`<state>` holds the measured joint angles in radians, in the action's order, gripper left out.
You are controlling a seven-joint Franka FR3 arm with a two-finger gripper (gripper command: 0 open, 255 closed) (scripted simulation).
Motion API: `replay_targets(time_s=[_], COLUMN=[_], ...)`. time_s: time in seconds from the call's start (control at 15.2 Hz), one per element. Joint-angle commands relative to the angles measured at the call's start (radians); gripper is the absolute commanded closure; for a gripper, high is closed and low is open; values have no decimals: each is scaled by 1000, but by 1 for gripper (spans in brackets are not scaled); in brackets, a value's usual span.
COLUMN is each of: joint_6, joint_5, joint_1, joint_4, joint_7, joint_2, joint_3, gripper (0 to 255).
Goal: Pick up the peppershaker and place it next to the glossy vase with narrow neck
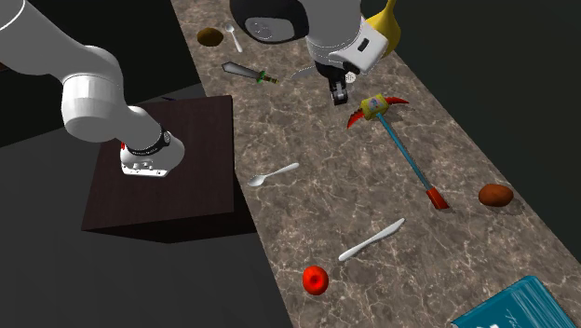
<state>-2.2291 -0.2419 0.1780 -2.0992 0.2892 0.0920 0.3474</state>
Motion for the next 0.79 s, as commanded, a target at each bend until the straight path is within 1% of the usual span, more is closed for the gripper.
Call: replay_targets(time_s=[0.0, 0.66, 0.73], joint_6=[26, 152, 147], joint_5=[7, 35, 35], joint_1=[-1, -3, 6], joint_4=[19, 127, 137], joint_7=[-8, -47, -69], joint_2=[7, 31, 21], joint_3=[0, -3, -16], gripper=[255, 255, 255])
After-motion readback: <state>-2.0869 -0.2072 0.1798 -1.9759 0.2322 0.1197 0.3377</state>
